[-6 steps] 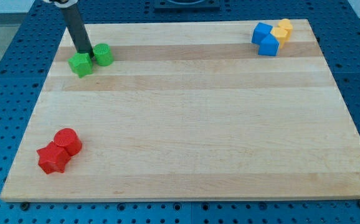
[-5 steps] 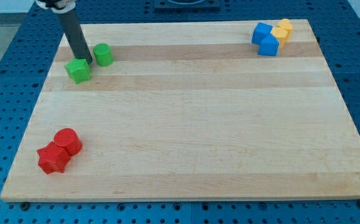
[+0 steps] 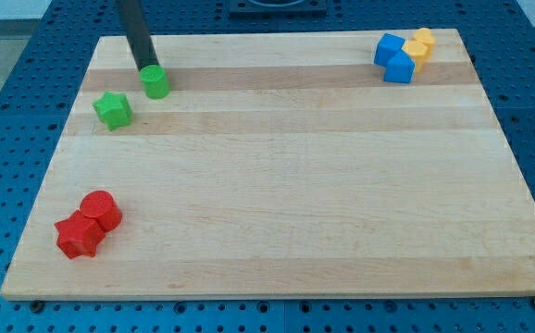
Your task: Move the green circle slightly down
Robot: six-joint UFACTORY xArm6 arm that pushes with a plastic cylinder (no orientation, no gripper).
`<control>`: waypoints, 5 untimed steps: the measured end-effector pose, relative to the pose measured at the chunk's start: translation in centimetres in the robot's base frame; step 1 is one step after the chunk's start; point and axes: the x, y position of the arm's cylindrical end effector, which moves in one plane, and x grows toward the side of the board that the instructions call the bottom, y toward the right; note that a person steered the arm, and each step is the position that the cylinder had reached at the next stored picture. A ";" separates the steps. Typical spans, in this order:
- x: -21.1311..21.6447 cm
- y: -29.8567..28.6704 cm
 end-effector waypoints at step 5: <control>2.9 3.2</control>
